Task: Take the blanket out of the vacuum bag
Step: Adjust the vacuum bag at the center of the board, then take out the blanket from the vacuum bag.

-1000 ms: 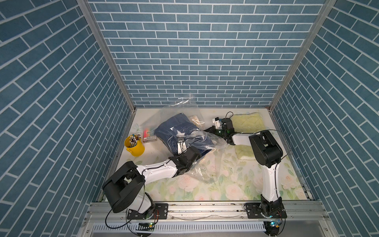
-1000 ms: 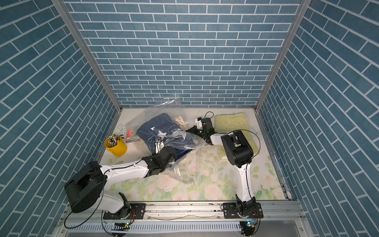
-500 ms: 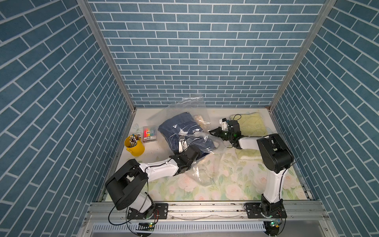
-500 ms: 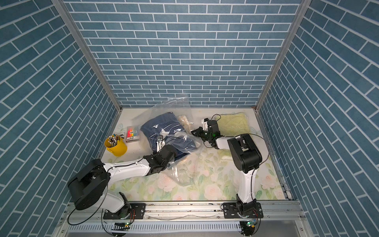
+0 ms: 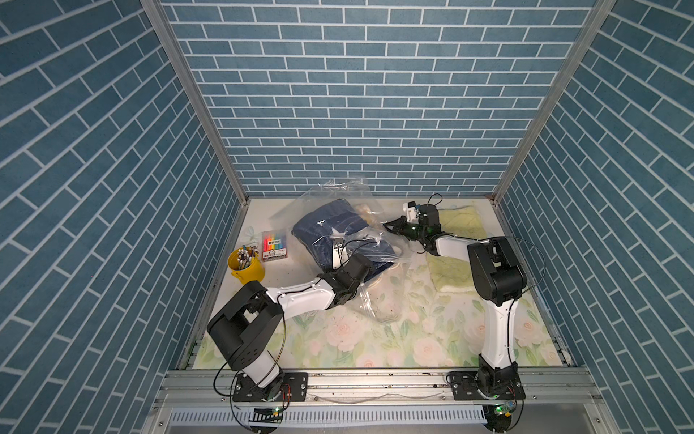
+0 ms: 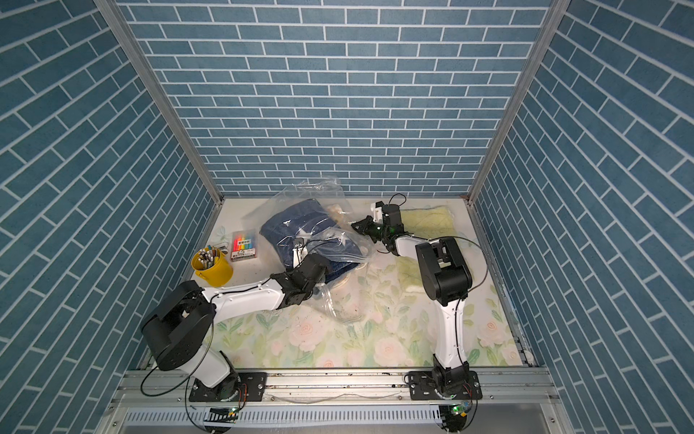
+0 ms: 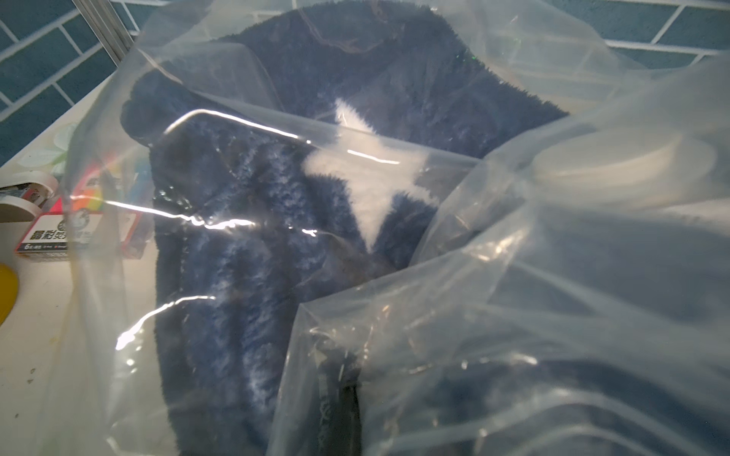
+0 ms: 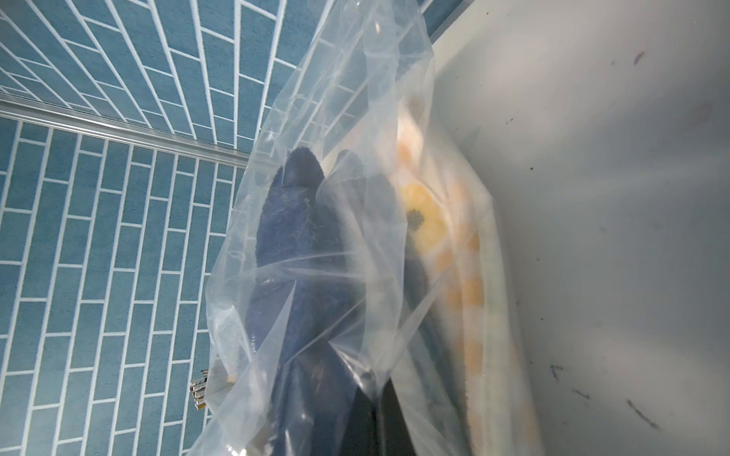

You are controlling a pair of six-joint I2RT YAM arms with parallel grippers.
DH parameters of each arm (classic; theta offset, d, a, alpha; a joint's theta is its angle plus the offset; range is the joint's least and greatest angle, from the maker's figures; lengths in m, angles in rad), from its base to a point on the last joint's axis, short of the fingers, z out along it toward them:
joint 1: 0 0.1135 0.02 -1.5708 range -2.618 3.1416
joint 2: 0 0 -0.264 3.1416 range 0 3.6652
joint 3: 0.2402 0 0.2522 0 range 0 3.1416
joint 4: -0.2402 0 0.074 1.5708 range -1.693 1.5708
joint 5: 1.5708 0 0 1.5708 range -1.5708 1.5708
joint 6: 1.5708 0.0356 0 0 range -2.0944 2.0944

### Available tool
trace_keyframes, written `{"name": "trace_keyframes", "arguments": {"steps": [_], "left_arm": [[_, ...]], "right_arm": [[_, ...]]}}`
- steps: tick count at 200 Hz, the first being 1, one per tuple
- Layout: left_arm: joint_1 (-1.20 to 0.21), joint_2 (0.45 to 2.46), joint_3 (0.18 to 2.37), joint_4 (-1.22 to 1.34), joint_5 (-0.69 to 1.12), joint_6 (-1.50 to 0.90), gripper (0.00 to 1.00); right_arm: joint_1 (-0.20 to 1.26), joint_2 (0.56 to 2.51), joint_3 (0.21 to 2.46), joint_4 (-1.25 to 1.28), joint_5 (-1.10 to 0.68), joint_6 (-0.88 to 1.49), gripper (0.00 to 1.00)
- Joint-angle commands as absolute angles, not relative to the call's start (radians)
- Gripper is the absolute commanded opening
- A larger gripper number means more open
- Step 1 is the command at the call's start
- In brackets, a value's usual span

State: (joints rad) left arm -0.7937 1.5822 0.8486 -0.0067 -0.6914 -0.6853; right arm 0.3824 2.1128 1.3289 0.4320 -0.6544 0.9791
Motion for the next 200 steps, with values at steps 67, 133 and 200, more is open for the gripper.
{"name": "trace_keyframes", "arguments": {"steps": [67, 133, 200], "left_arm": [[-0.825, 1.333, 0.904, -0.305, -0.476, -0.605, 0.01], [-0.942, 1.337, 1.010, -0.379, -0.472, -0.575, 0.00], [-0.973, 1.359, 1.036, -0.403, -0.501, -0.577, 0.00]], "right_arm": [[0.253, 1.703, 1.067, 0.254, -0.649, 0.819, 0.54], [0.255, 1.143, 0.582, 0.234, -0.662, 0.847, 0.33], [0.486, 0.738, 0.377, 0.101, -0.569, 0.890, 0.04]]}}
